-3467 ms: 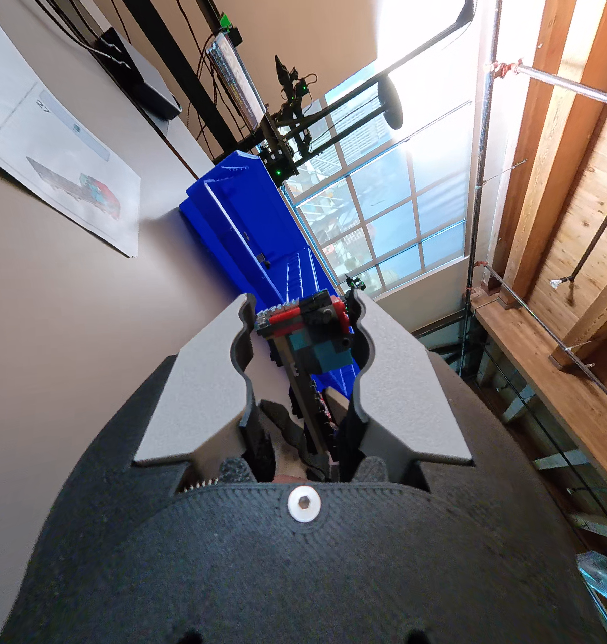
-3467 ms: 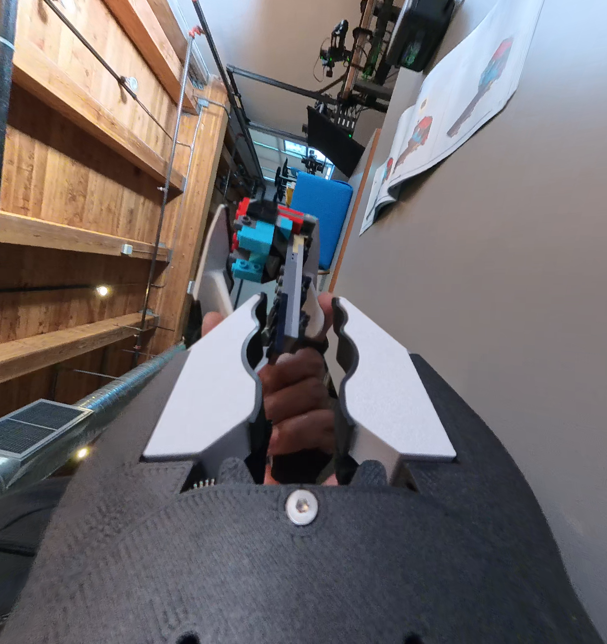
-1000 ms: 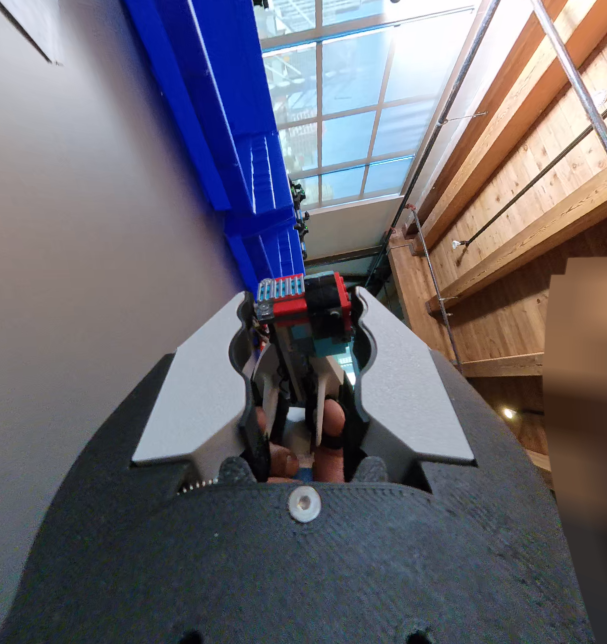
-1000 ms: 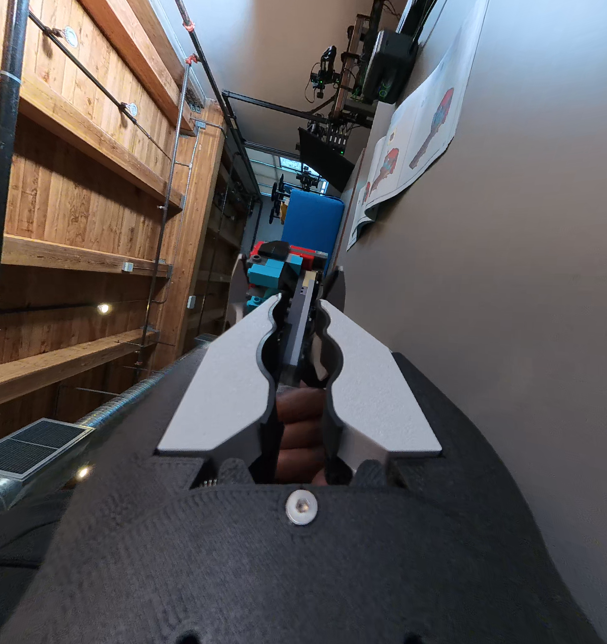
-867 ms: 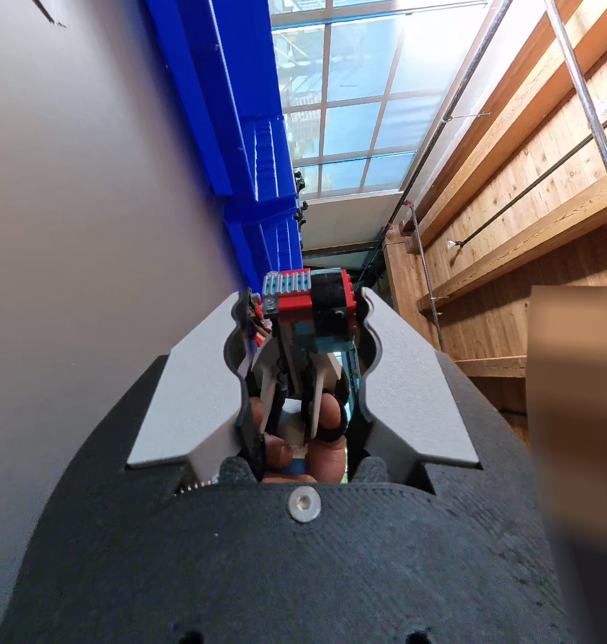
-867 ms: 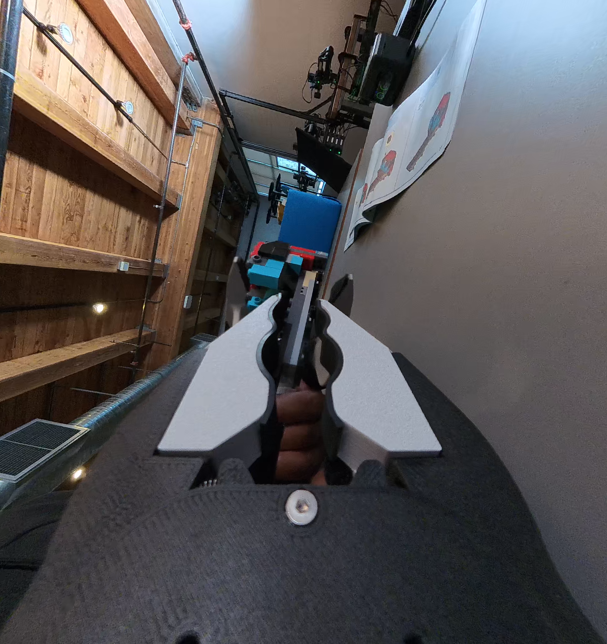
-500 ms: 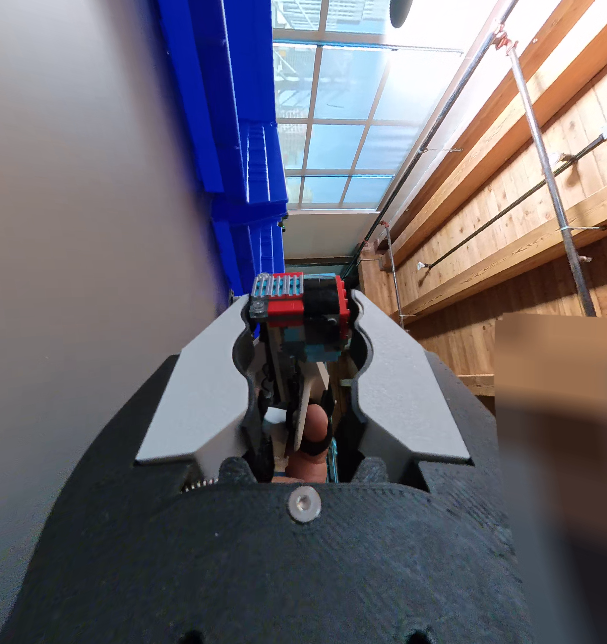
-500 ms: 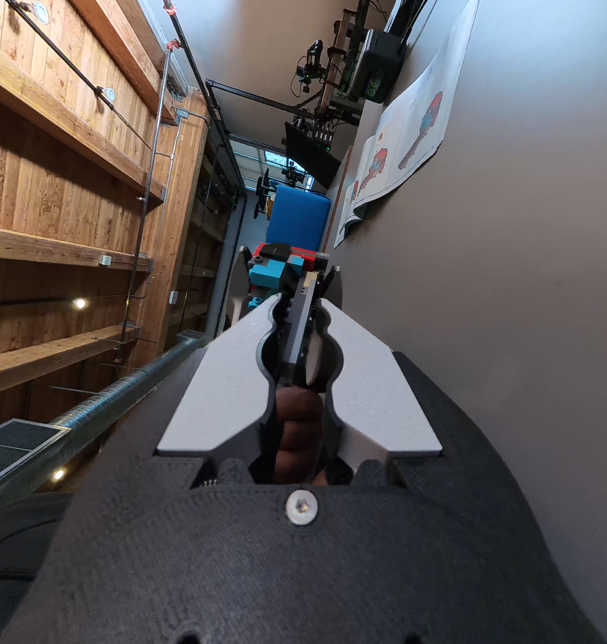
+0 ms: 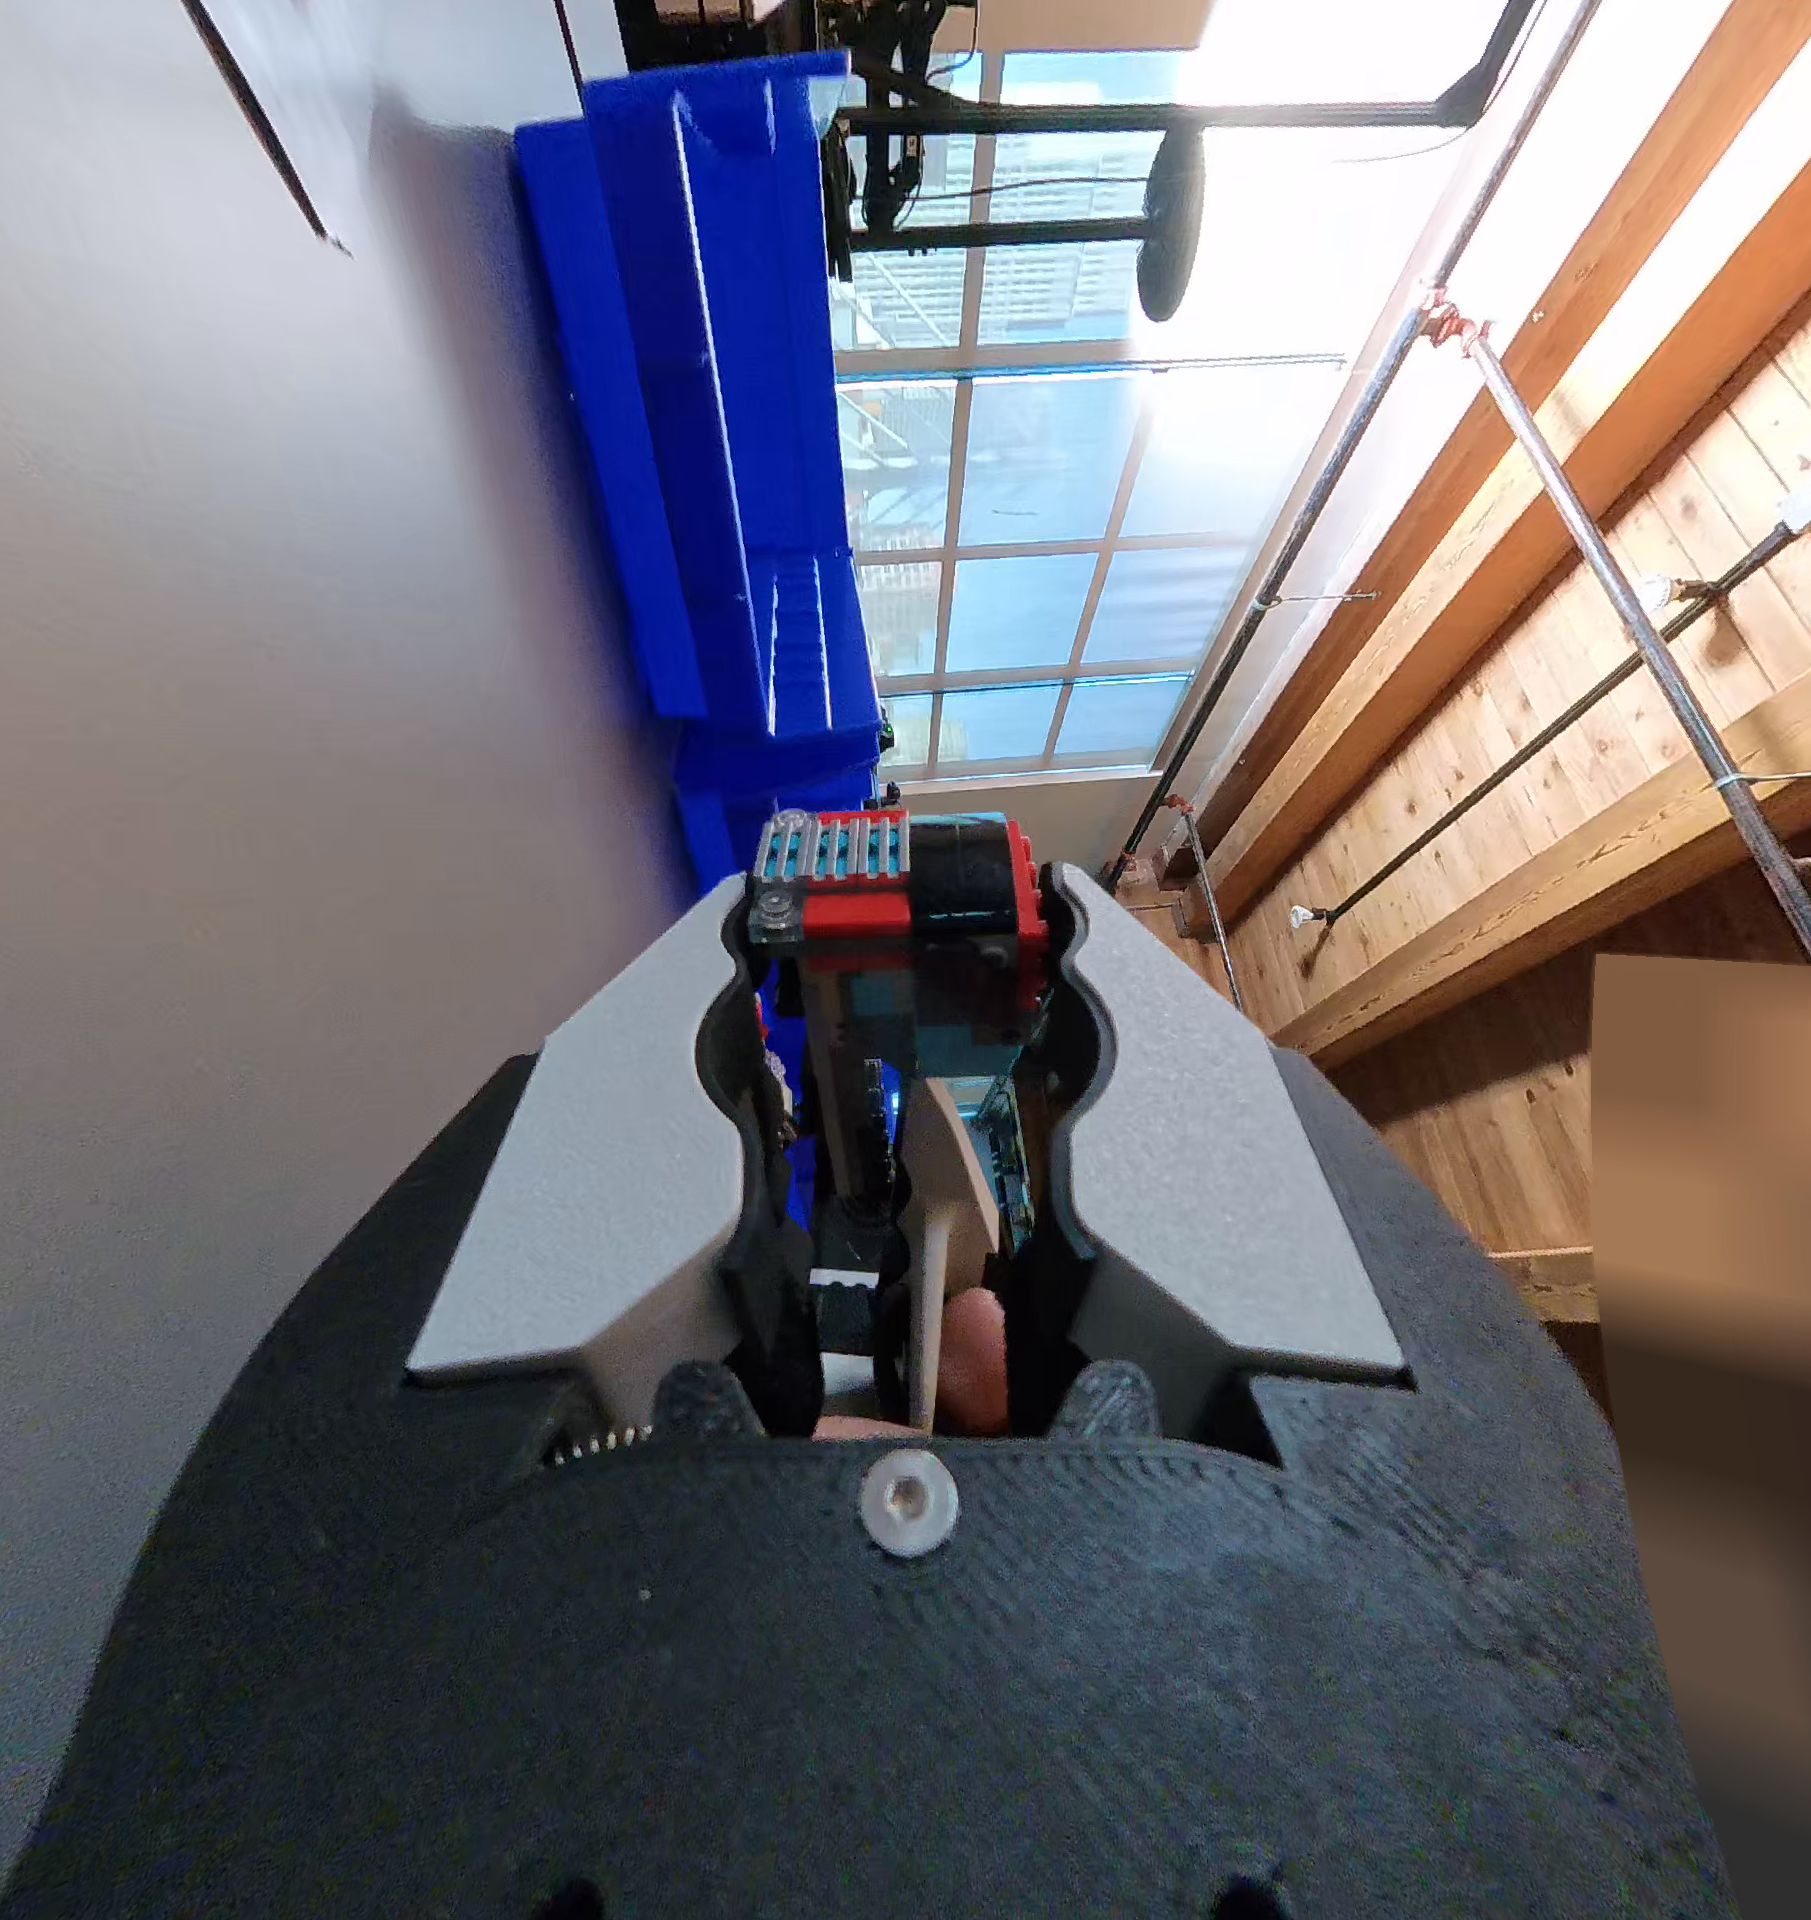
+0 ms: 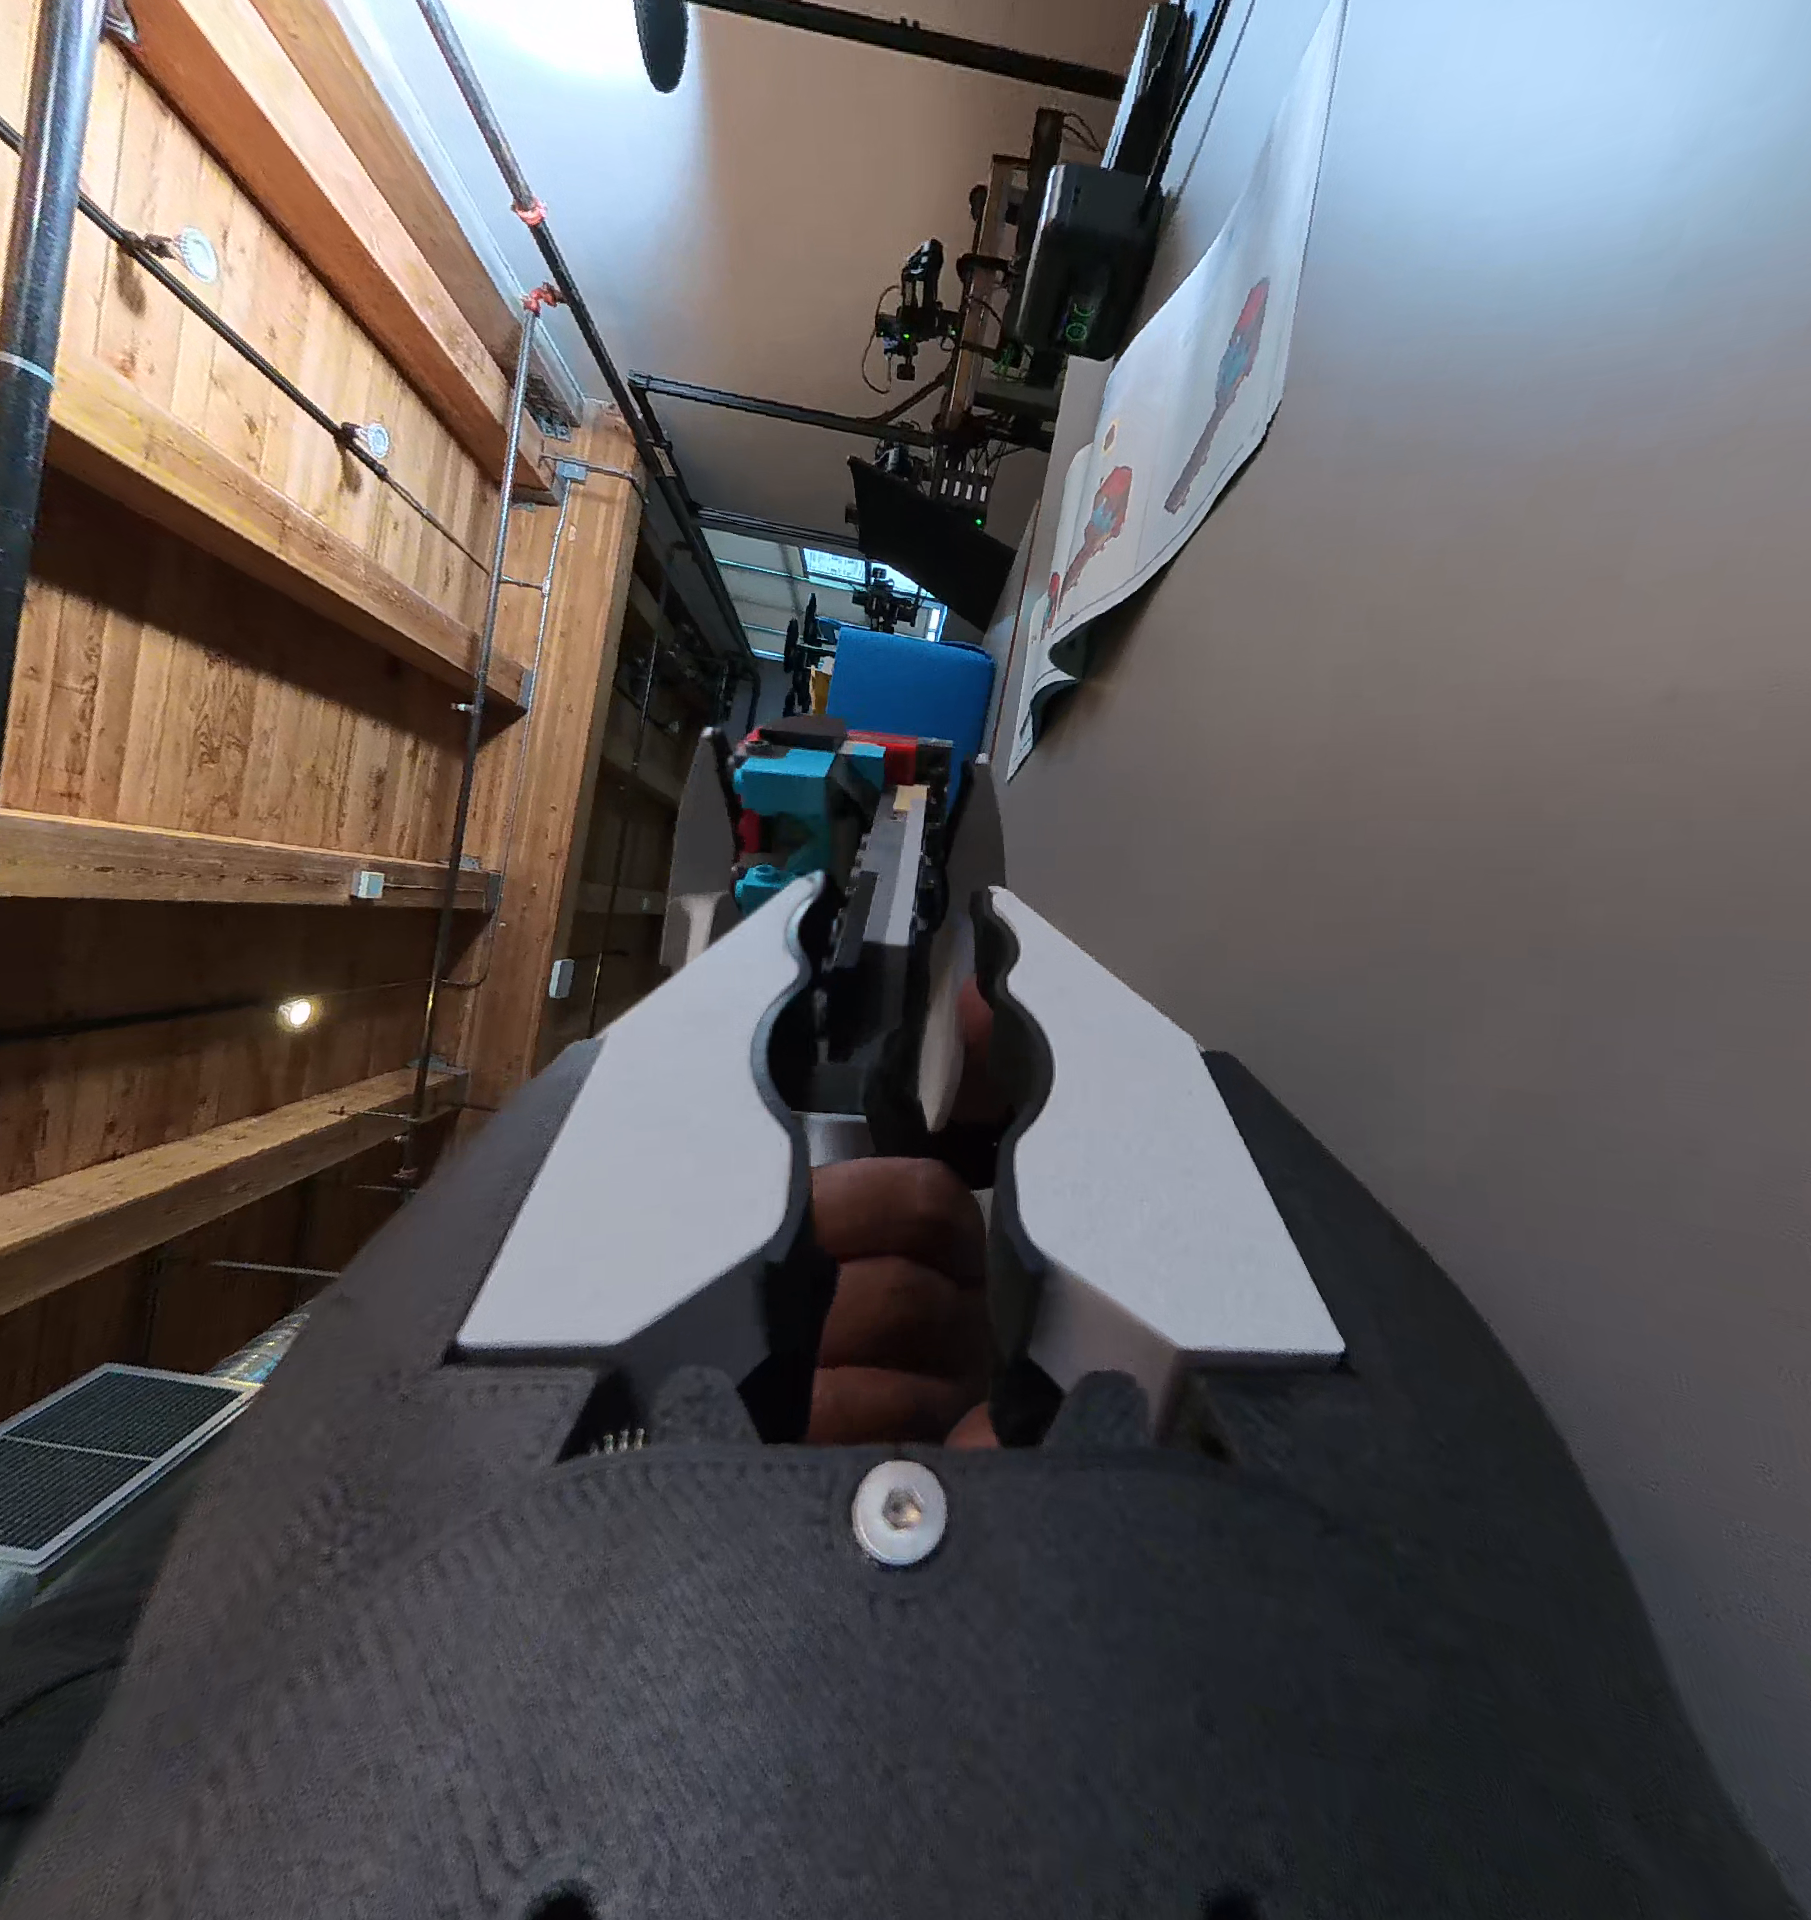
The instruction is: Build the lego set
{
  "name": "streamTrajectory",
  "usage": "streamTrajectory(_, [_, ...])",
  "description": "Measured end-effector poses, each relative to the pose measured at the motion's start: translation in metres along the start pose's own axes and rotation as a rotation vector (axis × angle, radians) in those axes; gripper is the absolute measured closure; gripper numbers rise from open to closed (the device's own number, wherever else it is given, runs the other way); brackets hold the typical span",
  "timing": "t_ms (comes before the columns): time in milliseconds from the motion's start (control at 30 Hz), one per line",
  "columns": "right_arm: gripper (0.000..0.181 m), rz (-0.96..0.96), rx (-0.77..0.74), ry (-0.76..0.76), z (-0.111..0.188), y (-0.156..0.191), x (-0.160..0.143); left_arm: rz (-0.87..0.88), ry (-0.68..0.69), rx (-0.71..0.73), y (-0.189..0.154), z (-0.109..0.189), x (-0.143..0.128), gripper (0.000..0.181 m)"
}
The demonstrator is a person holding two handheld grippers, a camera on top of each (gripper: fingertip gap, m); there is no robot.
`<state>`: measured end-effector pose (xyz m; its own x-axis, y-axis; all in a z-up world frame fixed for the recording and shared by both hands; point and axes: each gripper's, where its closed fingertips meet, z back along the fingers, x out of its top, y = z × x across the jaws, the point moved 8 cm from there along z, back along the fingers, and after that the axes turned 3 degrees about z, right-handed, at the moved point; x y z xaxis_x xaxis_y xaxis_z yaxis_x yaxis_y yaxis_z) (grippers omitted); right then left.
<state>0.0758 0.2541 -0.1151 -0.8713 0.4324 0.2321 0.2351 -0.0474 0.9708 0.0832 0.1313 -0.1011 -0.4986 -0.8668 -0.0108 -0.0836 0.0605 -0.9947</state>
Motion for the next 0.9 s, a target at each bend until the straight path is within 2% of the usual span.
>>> streamTrajectory(167, [0.167,0.016,-0.004,-0.004,0.000,0.001,0.000,-0.008,0.029,0.010,0.001,-0.003,-0.007,0.128])
streamTrajectory(400, [0.168,0.003,-0.022,-0.063,0.003,0.000,0.003,-0.047,0.086,0.039,0.000,-0.008,-0.006,0.128])
streamTrajectory(500, [0.167,0.006,-0.040,-0.122,0.006,0.001,0.008,-0.066,0.087,0.056,-0.002,-0.005,-0.007,0.115])
streamTrajectory(567, [0.167,0.014,-0.055,-0.153,0.009,0.003,0.010,-0.045,0.081,0.053,-0.001,-0.003,-0.011,0.114])
streamTrajectory(900, [0.167,0.083,-0.105,-0.248,0.023,0.010,0.011,-0.018,0.106,0.056,-0.003,-0.003,-0.038,0.127])
